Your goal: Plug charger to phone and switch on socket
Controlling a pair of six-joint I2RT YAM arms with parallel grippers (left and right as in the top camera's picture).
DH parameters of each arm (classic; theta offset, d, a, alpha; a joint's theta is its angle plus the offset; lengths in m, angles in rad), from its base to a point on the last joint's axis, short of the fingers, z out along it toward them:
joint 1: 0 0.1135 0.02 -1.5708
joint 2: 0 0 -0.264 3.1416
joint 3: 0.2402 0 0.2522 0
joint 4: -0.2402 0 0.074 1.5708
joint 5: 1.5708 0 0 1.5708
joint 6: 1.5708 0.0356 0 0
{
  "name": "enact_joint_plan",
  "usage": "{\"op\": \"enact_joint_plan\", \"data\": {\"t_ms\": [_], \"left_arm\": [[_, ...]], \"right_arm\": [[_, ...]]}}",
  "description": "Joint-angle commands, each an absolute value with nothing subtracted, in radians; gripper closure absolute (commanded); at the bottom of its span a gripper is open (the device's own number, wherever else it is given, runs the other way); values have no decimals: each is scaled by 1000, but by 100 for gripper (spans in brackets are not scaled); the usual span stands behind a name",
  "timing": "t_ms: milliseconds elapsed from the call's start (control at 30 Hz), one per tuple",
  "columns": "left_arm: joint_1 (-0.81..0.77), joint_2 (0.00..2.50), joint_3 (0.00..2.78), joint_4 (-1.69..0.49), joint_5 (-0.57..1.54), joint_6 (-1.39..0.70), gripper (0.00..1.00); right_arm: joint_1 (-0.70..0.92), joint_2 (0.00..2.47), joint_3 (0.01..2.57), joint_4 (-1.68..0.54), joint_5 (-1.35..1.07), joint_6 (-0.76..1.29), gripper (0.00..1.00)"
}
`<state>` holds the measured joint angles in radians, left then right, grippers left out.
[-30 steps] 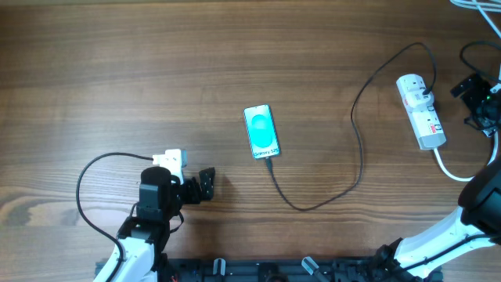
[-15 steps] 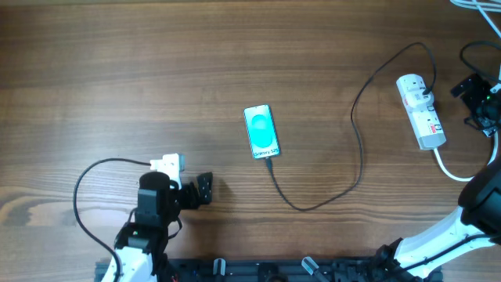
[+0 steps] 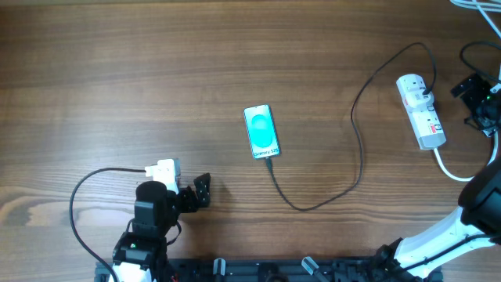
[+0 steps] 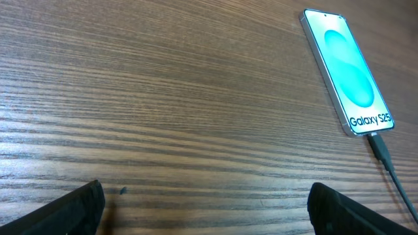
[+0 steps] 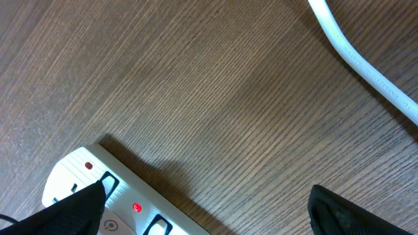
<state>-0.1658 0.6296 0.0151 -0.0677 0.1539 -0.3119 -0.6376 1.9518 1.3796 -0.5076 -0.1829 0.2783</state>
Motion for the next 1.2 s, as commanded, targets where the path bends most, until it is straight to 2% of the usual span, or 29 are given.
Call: {"op": "enact_joint_plan", "data": {"t_ms": [0,1167], "left_arm": [[-171,562,6,-68,144,-322,0],[-127,8,6,-72,129,-243,0]], "right_arm": [[-633,1931,1377,-505,-193,265,0],[-633,1931,1377,-505,-193,266,0]]}}
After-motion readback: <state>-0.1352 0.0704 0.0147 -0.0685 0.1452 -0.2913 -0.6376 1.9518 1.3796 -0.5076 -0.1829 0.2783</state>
